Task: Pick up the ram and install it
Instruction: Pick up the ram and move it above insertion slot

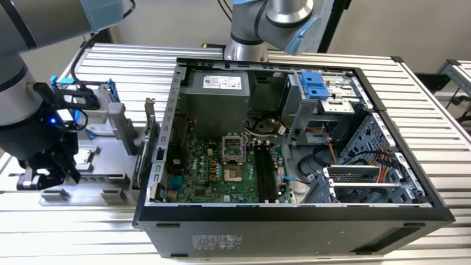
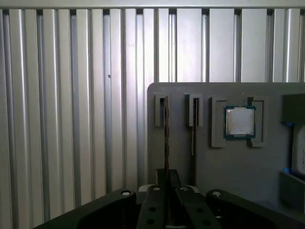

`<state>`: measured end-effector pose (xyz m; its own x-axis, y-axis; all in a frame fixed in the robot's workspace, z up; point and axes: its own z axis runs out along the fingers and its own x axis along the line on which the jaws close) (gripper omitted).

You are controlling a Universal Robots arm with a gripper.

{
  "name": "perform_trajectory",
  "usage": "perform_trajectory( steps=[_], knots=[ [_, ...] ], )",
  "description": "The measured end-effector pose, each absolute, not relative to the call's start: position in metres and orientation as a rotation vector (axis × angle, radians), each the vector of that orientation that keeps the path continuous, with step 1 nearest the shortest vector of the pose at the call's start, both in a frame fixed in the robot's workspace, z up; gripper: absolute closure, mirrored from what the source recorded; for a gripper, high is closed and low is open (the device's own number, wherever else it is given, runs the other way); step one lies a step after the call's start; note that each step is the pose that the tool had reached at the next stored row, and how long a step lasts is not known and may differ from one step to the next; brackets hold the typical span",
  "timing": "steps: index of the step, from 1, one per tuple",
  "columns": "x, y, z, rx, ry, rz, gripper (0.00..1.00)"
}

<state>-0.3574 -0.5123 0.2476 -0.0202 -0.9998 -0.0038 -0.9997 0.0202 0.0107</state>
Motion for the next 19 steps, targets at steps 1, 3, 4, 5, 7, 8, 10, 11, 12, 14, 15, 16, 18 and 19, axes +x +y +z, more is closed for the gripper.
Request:
perform_trajectory(
  steps=[1,3,4,5,7,8,10,11,12,14,15,16,18,19],
  knots=[
    [-0.3573,-0.5123,0.2485,2.196,-2.24,-0.016,1.0],
    [-0.3574,-0.5123,0.2502,2.195,-2.24,-0.016,1.0],
    [-0.3574,-0.5123,0.2507,2.195,-2.24,-0.016,1.0],
    [-0.3574,-0.5123,0.2512,2.195,-2.24,-0.016,1.0],
    [-0.3575,-0.5122,0.2522,2.195,-2.241,-0.016,1.0],
    [-0.3575,-0.5122,0.2526,2.195,-2.241,-0.016,1.0],
    [-0.3575,-0.5122,0.2536,2.195,-2.24,-0.016,1.0],
    [-0.3574,-0.5123,0.2541,2.195,-2.24,-0.016,1.0],
    [-0.3574,-0.5123,0.2548,2.195,-2.24,-0.016,1.0],
    [-0.3574,-0.5123,0.2557,2.196,-2.24,-0.016,1.0],
    [-0.3574,-0.5123,0.2562,2.196,-2.24,-0.016,1.0],
    [-0.3574,-0.5123,0.2568,2.195,-2.24,-0.016,1.0],
    [-0.3574,-0.5123,0.2578,2.195,-2.24,-0.016,1.0],
    [-0.3574,-0.5123,0.2583,2.195,-2.24,-0.016,1.0]
  ],
)
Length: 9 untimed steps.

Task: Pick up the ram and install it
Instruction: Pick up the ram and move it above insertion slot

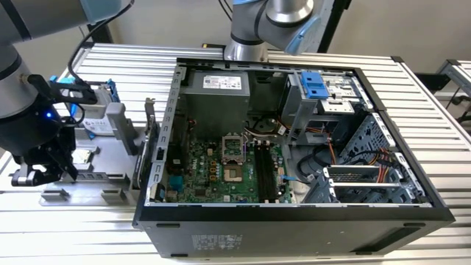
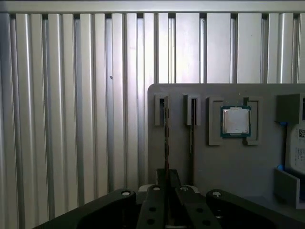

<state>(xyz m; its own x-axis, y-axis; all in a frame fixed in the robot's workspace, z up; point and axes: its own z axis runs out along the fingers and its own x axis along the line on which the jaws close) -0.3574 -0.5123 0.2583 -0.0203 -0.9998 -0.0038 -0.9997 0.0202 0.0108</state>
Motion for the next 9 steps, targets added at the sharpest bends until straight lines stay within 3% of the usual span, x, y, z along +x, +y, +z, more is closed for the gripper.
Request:
perform_trajectory(
  steps=[9],
  knots=[
    [-0.3574,-0.5123,0.2648,2.195,-2.24,-0.016,1.0]
  ],
)
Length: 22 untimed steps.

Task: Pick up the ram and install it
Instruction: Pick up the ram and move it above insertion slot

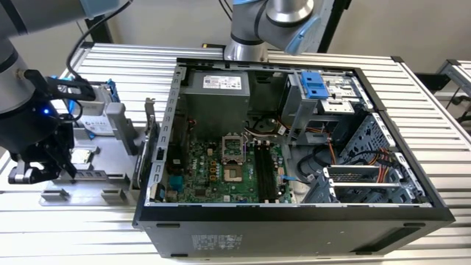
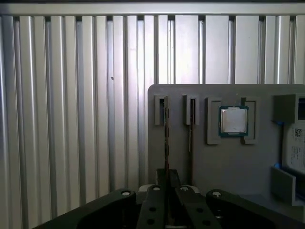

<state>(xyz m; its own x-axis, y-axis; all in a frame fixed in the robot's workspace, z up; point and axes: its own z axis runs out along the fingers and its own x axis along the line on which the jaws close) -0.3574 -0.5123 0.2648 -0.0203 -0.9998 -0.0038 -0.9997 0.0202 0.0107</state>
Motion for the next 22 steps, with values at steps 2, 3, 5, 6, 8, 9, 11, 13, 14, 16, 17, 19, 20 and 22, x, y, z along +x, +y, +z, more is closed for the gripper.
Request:
perform_trajectory(
  steps=[2,3,5,6,8,9,11,13,14,16,17,19,20,22],
  knots=[
    [-0.357,-0.512,0.267,2.195,-2.24,-0.016,1.0],
    [-0.357,-0.512,0.267,2.195,-2.24,-0.016,1.0],
    [-0.357,-0.512,0.269,2.196,-2.24,-0.016,1.0],
    [-0.357,-0.512,0.27,2.195,-2.24,-0.016,1.0],
    [-0.357,-0.512,0.272,2.195,-2.24,-0.016,1.0],
    [-0.357,-0.512,0.273,2.195,-2.24,-0.016,1.0],
    [-0.357,-0.512,0.274,2.195,-2.24,-0.016,1.0],
    [-0.357,-0.512,0.276,2.195,-2.24,-0.016,1.0],
    [-0.357,-0.512,0.277,2.195,-2.24,-0.016,1.0],
    [-0.357,-0.512,0.279,2.195,-2.24,-0.016,1.0],
    [-0.357,-0.512,0.28,2.195,-2.24,-0.016,1.0],
    [-0.357,-0.512,0.282,2.195,-2.24,-0.016,1.0],
    [-0.357,-0.512,0.283,2.195,-2.24,-0.016,1.0],
    [-0.357,-0.512,0.285,2.195,-2.24,-0.016,1.0]
  ],
)
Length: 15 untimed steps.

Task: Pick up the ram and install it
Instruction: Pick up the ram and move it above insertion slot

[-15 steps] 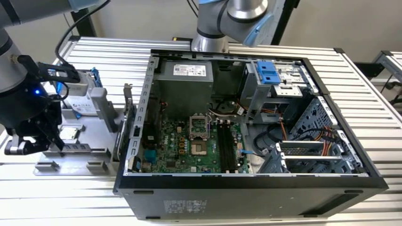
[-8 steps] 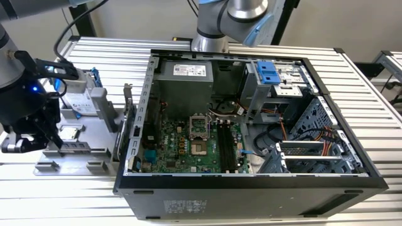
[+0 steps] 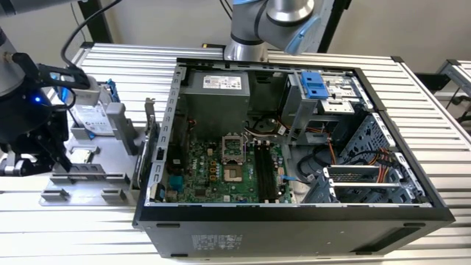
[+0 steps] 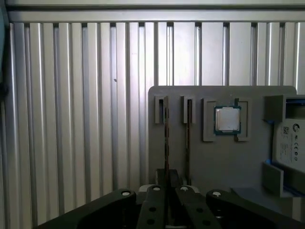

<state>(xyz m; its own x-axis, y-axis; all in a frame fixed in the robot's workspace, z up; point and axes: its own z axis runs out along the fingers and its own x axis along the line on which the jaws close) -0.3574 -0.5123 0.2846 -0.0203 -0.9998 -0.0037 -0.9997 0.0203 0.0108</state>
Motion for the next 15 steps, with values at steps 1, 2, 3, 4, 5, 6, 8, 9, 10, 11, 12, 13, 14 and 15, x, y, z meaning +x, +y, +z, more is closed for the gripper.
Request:
perform_trajectory(
  steps=[1,2,3,4,5,6,8,9,10,11,12,13,14,15],
  knots=[
    [-0.357,-0.512,0.286,2.195,-2.24,-0.016,1.0],
    [-0.357,-0.512,0.287,2.195,-2.24,-0.016,1.0],
    [-0.357,-0.512,0.288,2.195,-2.24,-0.016,1.0],
    [-0.357,-0.512,0.289,2.195,-2.24,-0.016,1.0],
    [-0.357,-0.512,0.29,2.195,-2.24,-0.016,1.0],
    [-0.357,-0.512,0.291,2.195,-2.24,-0.016,1.0],
    [-0.357,-0.512,0.293,2.195,-2.24,-0.016,1.0],
    [-0.357,-0.512,0.294,2.195,-2.24,-0.016,1.0],
    [-0.357,-0.512,0.294,2.195,-2.24,-0.016,1.0],
    [-0.357,-0.512,0.295,2.195,-2.24,-0.016,1.0],
    [-0.357,-0.512,0.296,2.195,-2.24,-0.016,1.0],
    [-0.357,-0.512,0.297,2.195,-2.24,-0.016,1.0],
    [-0.357,-0.512,0.298,2.195,-2.24,-0.016,1.0],
    [-0.357,-0.512,0.299,2.195,-2.24,-0.016,1.0]
  ],
)
